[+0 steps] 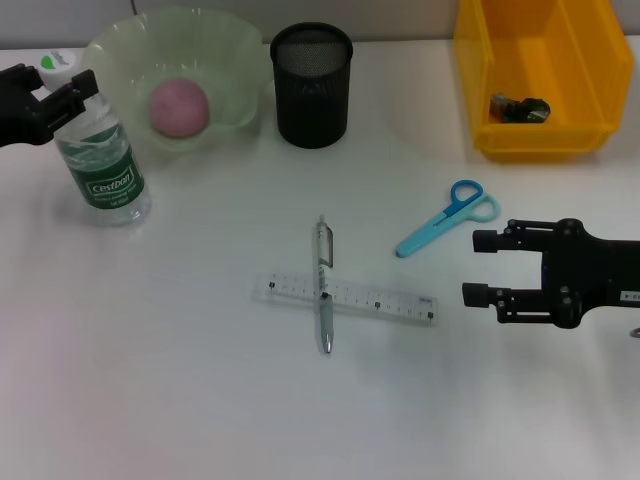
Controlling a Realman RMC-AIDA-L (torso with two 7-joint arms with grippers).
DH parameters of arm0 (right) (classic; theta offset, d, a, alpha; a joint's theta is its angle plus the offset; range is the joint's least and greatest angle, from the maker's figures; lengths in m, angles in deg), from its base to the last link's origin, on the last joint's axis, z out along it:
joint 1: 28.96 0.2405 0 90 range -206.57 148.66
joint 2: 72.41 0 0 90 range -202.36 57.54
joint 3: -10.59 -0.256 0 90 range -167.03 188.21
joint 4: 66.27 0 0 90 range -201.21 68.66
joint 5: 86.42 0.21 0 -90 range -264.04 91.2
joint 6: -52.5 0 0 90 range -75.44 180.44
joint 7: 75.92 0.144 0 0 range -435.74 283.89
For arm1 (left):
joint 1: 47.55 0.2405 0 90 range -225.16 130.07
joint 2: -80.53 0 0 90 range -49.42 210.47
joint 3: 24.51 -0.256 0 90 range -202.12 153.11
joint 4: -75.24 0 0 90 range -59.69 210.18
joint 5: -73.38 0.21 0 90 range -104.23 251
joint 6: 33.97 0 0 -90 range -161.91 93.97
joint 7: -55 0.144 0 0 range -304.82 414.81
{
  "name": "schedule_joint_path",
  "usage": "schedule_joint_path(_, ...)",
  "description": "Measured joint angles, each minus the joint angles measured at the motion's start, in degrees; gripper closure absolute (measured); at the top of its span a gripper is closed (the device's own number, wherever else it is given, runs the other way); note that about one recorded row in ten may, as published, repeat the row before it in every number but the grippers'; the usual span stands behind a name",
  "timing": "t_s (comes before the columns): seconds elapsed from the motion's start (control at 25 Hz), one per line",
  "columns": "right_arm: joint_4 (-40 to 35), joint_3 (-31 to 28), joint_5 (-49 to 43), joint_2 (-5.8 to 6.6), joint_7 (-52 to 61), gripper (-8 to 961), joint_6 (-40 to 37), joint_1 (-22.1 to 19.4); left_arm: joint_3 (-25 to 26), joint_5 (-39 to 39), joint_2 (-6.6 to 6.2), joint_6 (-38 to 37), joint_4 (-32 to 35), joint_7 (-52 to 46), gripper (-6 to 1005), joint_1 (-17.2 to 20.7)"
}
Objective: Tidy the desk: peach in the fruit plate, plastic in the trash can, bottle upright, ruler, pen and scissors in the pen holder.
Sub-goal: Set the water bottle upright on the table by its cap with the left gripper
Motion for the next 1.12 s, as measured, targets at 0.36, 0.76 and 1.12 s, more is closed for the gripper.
schedule_joint_path(0.36,-0.2,0.0,0.0,0.09,0.1,230,0.0,0.0,0.0,-0.7,0.16,0.3,-0.6,1.1,556,-0.1)
schedule_joint_path(0.76,-0.3,0.0,0.0,0.09,0.2,231,0.0,0.2,0.0,-1.4,0.00,0.6,-0.9,1.4,484,-0.1)
schedule_joint_path(1.12,-0.4,0.0,0.0,0.15,0.4,230,0.0,0.2,0.0,-2.0,-0.04,0.1,-1.2,1.3,342,-0.2)
